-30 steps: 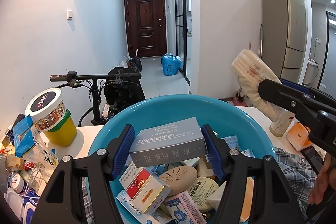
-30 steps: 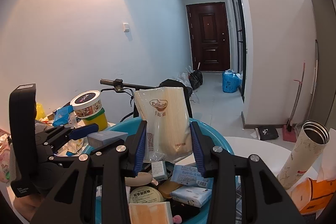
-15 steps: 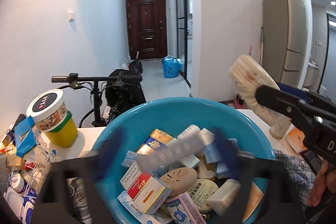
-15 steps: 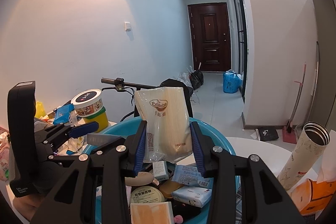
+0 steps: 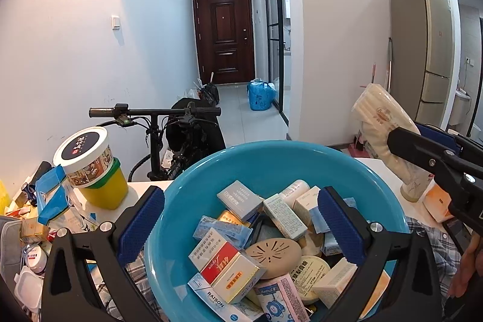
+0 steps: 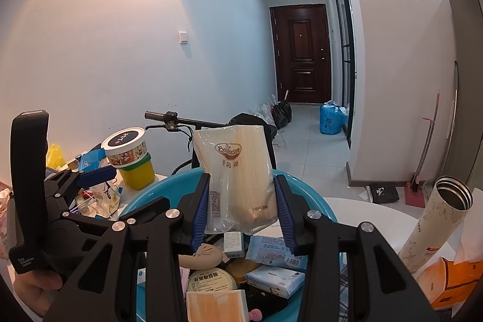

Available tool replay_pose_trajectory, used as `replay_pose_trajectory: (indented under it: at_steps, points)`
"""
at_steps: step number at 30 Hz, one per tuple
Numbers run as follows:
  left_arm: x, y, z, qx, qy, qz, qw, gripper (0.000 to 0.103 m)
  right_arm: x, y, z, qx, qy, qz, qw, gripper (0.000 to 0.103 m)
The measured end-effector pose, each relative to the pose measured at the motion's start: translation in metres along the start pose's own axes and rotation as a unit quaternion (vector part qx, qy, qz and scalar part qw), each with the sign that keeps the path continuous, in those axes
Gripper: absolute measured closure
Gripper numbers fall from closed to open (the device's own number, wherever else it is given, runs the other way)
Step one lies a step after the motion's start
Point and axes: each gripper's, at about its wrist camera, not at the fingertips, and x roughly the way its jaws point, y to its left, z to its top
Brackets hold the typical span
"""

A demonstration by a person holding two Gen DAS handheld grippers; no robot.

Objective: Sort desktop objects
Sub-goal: 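Open the left tool to drop the grey box into the basin, then open the right tool to drop the cream sachet into the basin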

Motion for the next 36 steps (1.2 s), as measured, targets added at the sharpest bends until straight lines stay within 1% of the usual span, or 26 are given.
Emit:
replay_pose_trajectory:
  at_steps: [4,8,18,21,27,28,31,36]
  points:
    - [-0.0023,0.003,0.001,-0.007,-0.002,-0.002,1.0,0.0,0.0008,0.0008,-0.0012,-0.002,0.002,0.001,1.0,0.063]
    - [-0.0038,0.0059,0.0024,-0.018,-0.001,-0.017,0.9997,0.0,0.0015,0.0014,-0.0021,-0.004,0.003,0.004,1.0,0.063]
    - [-0.002,0.0006,-0.0005,-0.005,0.004,-0.006,1.0,0.0,0.0031,-0.0005,-0.0015,0.003,0.0,0.007,1.0,0.063]
    - [-0.0016,-0.0016,-0.0007,-0.001,0.005,-0.003,1.0,0.0,0.0021,-0.0029,-0.0006,0.008,-0.003,0.016,1.0,0.063]
    - [-0.0019,-0.0021,-0.0007,-0.001,0.004,-0.004,1.0,0.0,0.0033,-0.0023,-0.0026,0.008,0.0,0.014,1.0,0.063]
    - [-0.0023,-0.0019,-0.0005,0.0,0.005,-0.002,1.0,0.0,0.0032,-0.0019,-0.0026,0.007,0.0,0.015,1.0,0.061]
    - [-0.0017,-0.0027,-0.0005,0.005,0.008,0.007,0.9999,0.0,0.004,-0.0023,-0.0036,0.011,0.001,0.021,1.0,0.061]
    - [-0.002,-0.0033,-0.0001,0.006,0.009,0.005,0.9999,0.0,0.0033,-0.0007,-0.0034,0.01,0.001,0.024,1.0,0.061]
